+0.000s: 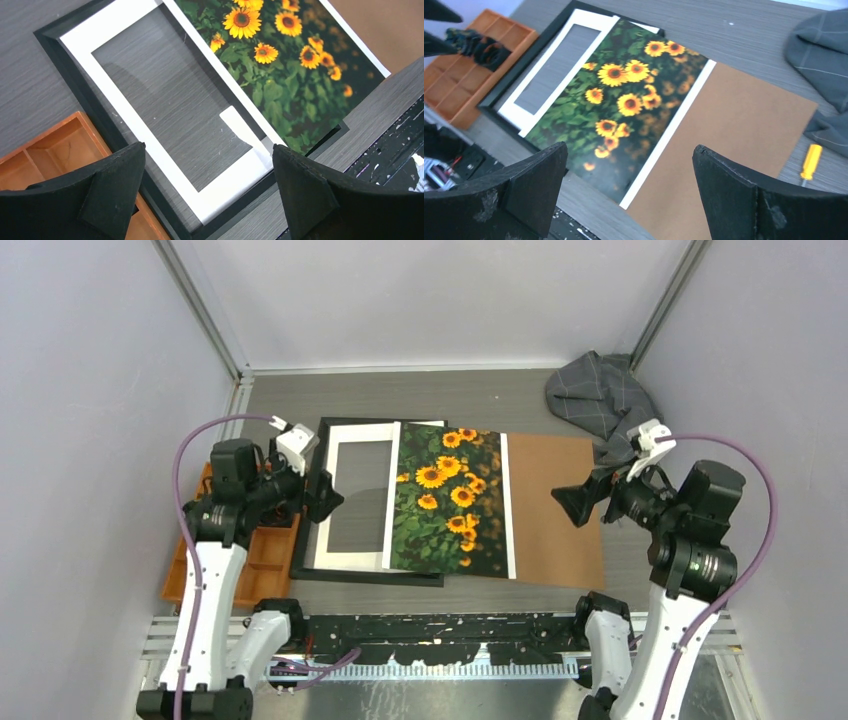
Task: Take the photo out of the frame
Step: Reset both arms
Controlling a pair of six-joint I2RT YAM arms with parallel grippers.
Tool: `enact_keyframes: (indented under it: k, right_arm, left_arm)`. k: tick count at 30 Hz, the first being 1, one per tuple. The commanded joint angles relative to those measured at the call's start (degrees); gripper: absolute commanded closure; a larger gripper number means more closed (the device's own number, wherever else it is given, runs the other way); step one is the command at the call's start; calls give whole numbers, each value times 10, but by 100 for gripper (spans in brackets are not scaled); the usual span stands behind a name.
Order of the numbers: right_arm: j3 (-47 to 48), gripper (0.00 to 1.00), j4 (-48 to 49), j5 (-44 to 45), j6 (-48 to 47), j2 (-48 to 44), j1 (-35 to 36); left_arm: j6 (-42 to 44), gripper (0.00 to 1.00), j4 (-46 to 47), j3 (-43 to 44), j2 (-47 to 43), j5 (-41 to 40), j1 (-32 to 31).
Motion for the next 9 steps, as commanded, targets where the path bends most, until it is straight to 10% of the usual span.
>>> enact_keyframes:
  k: [1, 9]
  right_arm:
    - [4, 0, -60, -83, -29, -45, 2]
    - [-33, 0, -10, -116, 18, -95, 2]
  left_arm:
    - [13, 0, 9, -22, -42, 25, 4]
    - [16, 0, 23, -45, -85, 25, 4]
